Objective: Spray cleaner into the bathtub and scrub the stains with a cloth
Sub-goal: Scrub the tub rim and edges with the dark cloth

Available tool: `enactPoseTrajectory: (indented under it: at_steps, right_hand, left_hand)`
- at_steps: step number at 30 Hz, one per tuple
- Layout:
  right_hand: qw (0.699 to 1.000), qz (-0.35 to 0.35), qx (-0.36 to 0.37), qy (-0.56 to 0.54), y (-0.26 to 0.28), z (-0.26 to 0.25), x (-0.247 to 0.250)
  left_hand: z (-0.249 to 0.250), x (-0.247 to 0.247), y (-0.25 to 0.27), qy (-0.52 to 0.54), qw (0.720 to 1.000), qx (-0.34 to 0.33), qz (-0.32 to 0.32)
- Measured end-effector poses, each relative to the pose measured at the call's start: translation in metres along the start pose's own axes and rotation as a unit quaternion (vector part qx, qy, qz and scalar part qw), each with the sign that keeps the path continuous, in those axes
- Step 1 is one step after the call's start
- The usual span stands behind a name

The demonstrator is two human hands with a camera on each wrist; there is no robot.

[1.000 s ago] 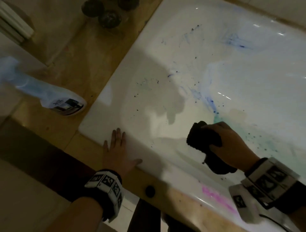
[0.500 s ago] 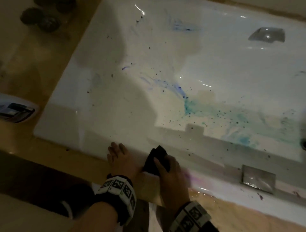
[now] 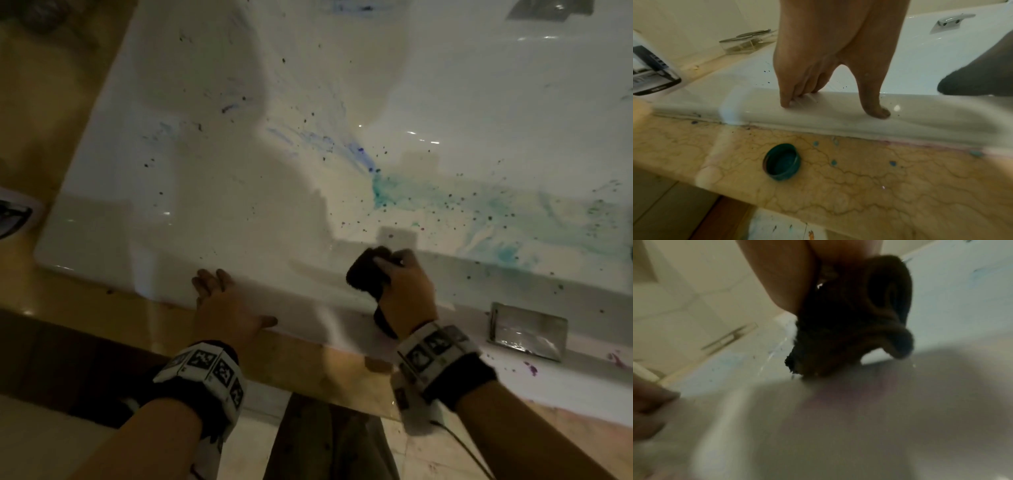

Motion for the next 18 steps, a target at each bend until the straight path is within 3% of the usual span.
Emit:
enactPoseTrajectory:
  at_steps: [2,4,9,12,18]
  right_hand:
    - [0.997,0.073,0.035,-0.009,-0.003,-0.009,0.030]
    - [0.991,0.094,0.084,-0.031,0.005,-0.037,0.037]
    - [0.987,-0.013,0.157,0.023,0.043,-0.095,-0.025]
    - [0.981,-0.100,0.156,0.064,0.064,-0.091,-0.062]
    - [0.982,-0.059,0.159,0.083,0.067,-0.056,-0.056]
  left_hand:
    - [0.000,0.000,-0.001,0.009,1.000,-0.003,0.000]
    - [-0.001,0.001,0.001,0.011,1.000,-0.006,-0.002]
    - [0.005,-0.009,0.014,0.046,0.999,-0.016,-0.011]
    - [0.011,-0.017,0.024,0.056,0.998,-0.013,-0.014]
    - [0.010,-0.015,0.024,0.049,0.998,0.011,-0.043]
Point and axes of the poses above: each hand's wrist, its own y-axis away from the middle knuckle, its own x-axis out of the back of the hand, z = x × y, the point moved 10 cm from there along -y, towards the middle knuckle, and after that the axes turned 14 degrees about x, right-handed, at the moved point
